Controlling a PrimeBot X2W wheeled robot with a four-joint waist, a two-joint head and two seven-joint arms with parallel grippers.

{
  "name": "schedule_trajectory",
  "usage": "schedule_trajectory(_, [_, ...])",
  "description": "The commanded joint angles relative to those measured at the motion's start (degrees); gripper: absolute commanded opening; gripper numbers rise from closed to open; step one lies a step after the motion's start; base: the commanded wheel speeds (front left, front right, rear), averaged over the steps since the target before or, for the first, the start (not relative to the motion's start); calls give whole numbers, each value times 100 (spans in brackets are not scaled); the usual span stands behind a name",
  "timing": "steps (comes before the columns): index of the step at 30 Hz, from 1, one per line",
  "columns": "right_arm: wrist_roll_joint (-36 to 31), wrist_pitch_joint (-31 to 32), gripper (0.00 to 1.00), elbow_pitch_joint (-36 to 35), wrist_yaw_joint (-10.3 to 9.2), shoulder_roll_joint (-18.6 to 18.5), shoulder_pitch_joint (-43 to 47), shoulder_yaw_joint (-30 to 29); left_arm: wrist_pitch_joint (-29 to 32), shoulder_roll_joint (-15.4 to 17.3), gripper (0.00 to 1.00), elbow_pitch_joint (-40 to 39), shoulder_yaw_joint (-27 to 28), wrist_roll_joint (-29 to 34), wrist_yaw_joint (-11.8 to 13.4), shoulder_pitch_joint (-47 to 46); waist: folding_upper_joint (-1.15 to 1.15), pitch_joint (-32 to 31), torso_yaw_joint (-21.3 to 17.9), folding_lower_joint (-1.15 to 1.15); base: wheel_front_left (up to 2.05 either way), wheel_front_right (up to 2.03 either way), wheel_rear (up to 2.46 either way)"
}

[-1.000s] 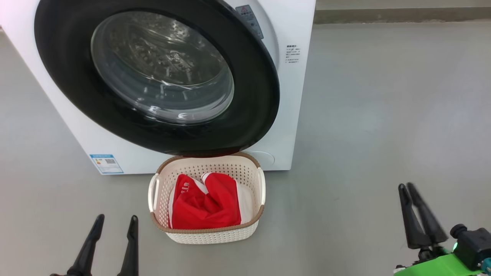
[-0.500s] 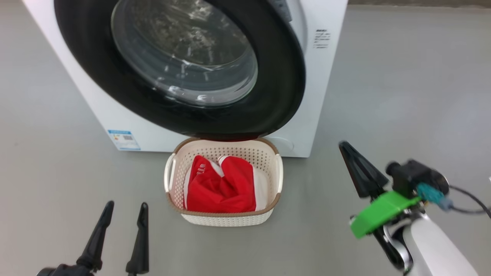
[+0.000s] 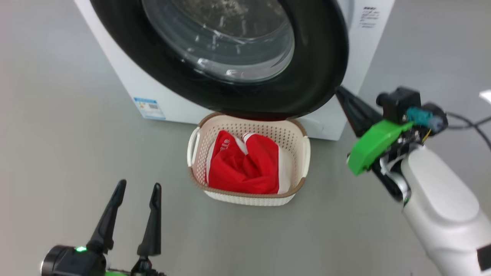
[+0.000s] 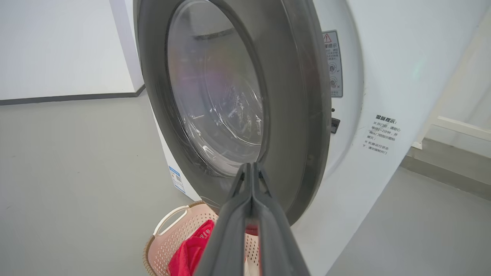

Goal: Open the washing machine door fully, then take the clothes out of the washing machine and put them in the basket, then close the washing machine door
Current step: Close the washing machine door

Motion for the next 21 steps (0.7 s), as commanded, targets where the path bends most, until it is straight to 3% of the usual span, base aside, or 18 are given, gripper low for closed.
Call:
schedule_trajectory(1, [130, 9, 0, 74, 20, -5, -373, 167, -45, 6, 100, -153, 170, 70, -37, -269, 0, 249, 225, 0, 0, 0, 0])
schedule_trajectory(11, [266, -484, 0, 1125, 20, -178, -1491, 421, -45, -102, 100, -123, 51, 115, -96, -467, 0, 675, 515, 0, 0, 0, 0])
schedule_trajectory(21, [314, -1047, 0, 1949, 20, -340, -2509, 88, -45, -146, 100, -194, -76, 198, -46, -730, 0, 1257, 812, 0, 0, 0, 0])
